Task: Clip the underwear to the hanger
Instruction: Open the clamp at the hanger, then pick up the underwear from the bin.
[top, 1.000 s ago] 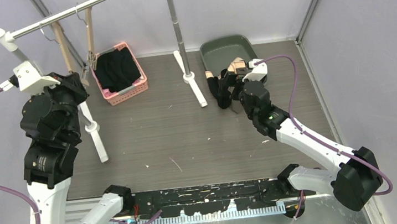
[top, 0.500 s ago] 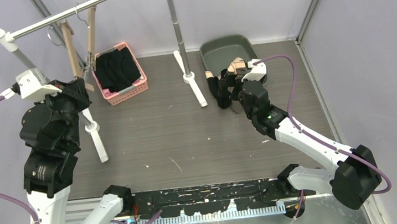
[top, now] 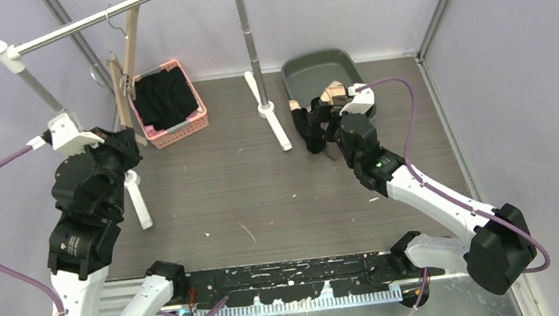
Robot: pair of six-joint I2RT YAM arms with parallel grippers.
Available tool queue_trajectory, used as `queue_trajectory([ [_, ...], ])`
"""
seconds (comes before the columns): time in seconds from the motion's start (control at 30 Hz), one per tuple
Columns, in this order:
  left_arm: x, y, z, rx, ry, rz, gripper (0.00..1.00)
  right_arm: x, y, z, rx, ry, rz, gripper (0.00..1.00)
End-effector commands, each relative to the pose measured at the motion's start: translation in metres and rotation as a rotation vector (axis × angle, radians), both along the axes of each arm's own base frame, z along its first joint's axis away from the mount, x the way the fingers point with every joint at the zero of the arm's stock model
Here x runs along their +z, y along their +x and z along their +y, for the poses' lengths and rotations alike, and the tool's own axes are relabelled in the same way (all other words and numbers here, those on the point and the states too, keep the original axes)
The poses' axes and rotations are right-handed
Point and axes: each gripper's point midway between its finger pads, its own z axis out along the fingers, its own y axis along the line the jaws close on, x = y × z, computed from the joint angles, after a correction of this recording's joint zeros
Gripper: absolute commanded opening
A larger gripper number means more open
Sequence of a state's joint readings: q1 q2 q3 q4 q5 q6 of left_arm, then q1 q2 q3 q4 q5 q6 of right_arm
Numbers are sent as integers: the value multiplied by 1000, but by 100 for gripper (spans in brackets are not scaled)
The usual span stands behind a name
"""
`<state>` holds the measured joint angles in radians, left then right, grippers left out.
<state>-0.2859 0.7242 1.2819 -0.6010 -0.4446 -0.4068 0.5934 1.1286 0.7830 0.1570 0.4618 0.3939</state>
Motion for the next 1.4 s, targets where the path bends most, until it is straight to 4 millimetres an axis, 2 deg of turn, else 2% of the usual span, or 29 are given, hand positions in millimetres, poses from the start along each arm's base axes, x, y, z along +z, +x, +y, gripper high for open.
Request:
queue_trajectory([
  [0.0, -1, -2, -3, -12, -53, -40, 0, 18, 5, 0, -9, 28, -54, 100],
  [0.4, -65, 5, -28, -110, -150, 3, 0, 18, 5, -2, -18, 21, -53, 100],
  [0.67, -83, 6, -57, -255, -248, -53, 0, 19, 4, -8, -35, 8, -52, 100],
  [0.83, -105, 14, -84, -369, -327, -31, 0, 15, 5, -25, -110, -47, -2, 100],
  [0.97, -120, 21, -97, -419, -375, -11, 0, 6, 9, -36, -141, -101, 64, 100],
  [1.1, -127, 24, -105, -455, -393, -17, 0, -8, 20, -37, -119, -114, 139, 100],
  [1.23, -128, 23, -111, -491, -401, -31, 0, -15, 43, -29, -74, -140, 203, 100],
  [1.37, -124, 22, -113, -508, -414, -52, 0, -16, 70, -4, 11, -176, 230, 98],
])
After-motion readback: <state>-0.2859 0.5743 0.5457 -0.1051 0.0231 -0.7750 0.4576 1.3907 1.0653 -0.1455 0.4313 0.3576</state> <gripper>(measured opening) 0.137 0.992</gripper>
